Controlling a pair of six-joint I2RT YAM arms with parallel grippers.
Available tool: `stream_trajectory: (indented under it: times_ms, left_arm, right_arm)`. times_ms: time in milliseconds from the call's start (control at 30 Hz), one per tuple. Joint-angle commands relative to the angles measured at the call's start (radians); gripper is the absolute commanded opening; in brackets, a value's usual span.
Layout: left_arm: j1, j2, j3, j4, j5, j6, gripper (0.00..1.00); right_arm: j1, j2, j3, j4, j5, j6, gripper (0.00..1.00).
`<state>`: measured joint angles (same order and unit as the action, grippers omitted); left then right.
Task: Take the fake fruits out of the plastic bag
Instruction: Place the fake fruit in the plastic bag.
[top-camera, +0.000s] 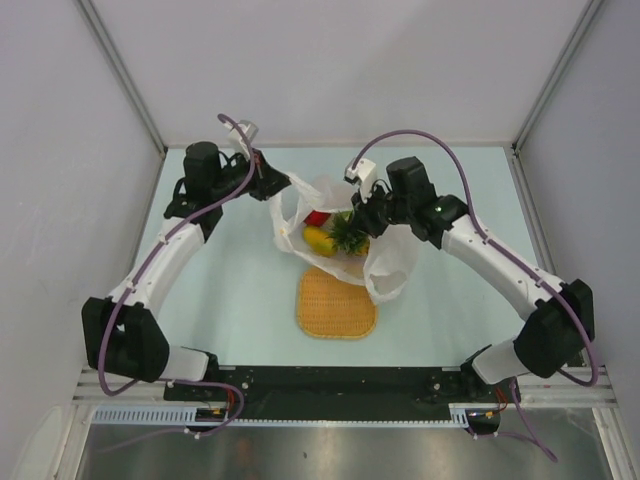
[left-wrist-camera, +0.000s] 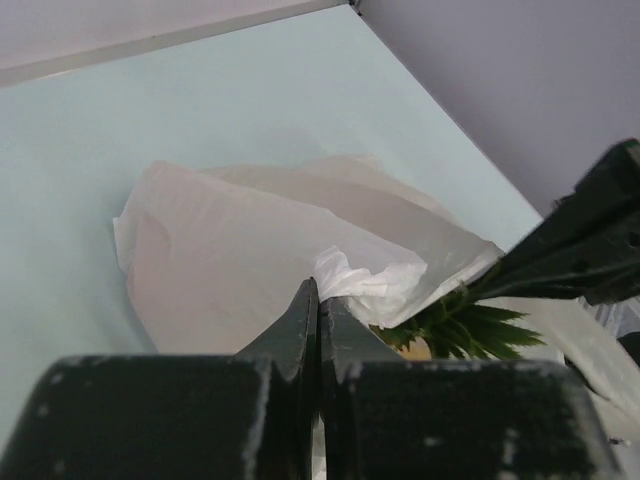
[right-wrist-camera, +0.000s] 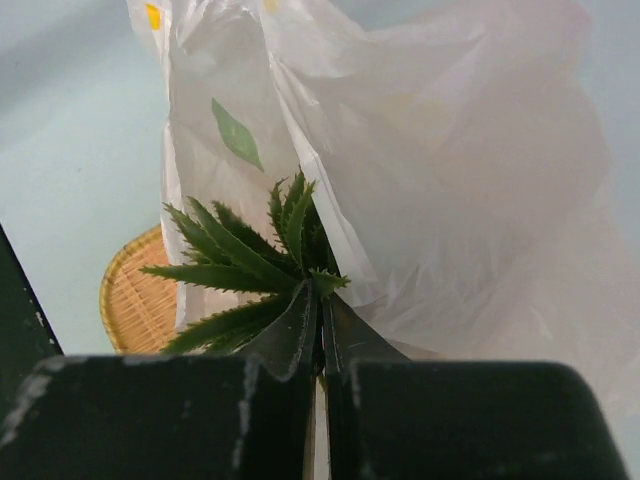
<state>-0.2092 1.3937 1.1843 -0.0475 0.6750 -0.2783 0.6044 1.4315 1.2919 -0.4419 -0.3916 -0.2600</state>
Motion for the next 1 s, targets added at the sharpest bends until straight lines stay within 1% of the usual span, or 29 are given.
stream_trajectory:
  times_ms: [0, 67, 167, 300, 367, 467, 567, 700, 767, 800, 867, 900, 933, 967]
  left_arm:
    - [-0.004, -0.084, -0.070, 0.040, -0.044, 0.027, 0.01]
    - [-0.004, -0.091, -0.080, 0.044, -0.043, 0.019, 0.01]
    - [-0.004, -0.094, -0.089, 0.043, -0.040, 0.011, 0.01]
    - [-0.006, -0.090, -0.117, 0.043, -0.040, 0.019, 0.01]
    - [-0.010, -0.079, -0.115, 0.043, -0.037, 0.018, 0.01]
    - [-0.022, -0.049, -0.074, 0.043, -0.031, 0.030, 0.01]
    - [-0.048, 0.013, 0.020, 0.043, -0.041, 0.030, 0.00]
    - [-0.120, 0.083, 0.223, 0.043, -0.046, 0.048, 0.00]
    - [-0.142, 0.116, 0.279, 0.041, -0.049, 0.053, 0.00]
    - [-0.159, 0.125, 0.317, 0.040, -0.046, 0.053, 0.00]
    - [-0.174, 0.136, 0.330, 0.043, -0.043, 0.053, 0.00]
    - [-0.191, 0.142, 0.322, 0.043, -0.046, 0.057, 0.00]
    - [-0.197, 0.157, 0.316, 0.043, -0.048, 0.059, 0.00]
    - [-0.209, 0.166, 0.302, 0.043, -0.048, 0.059, 0.00]
  right_arm:
    - [0.009, 0.032, 0.096, -0.090, -0.102, 0.041, 0.00]
    - [0.020, 0.030, 0.089, -0.103, -0.089, 0.022, 0.00]
    - [0.000, 0.015, 0.060, -0.063, -0.041, -0.001, 0.00]
    - [-0.038, 0.021, 0.029, -0.031, 0.080, -0.053, 0.00]
    - [-0.080, 0.036, 0.024, -0.006, 0.102, -0.085, 0.00]
    - [-0.141, 0.061, 0.033, 0.035, 0.134, -0.122, 0.00]
    - [-0.173, 0.093, 0.069, 0.087, 0.174, -0.169, 0.00]
    - [-0.206, 0.127, 0.128, 0.179, 0.233, -0.199, 0.00]
    - [-0.213, 0.144, 0.158, 0.198, 0.241, -0.209, 0.00]
    - [-0.219, 0.155, 0.177, 0.190, 0.226, -0.215, 0.00]
    - [-0.222, 0.153, 0.179, 0.136, 0.198, -0.223, 0.00]
    - [-0.229, 0.152, 0.176, 0.102, 0.156, -0.217, 0.00]
    - [-0.233, 0.149, 0.153, 0.048, 0.134, -0.216, 0.00]
    - [-0.236, 0.141, 0.120, 0.045, 0.105, -0.211, 0.00]
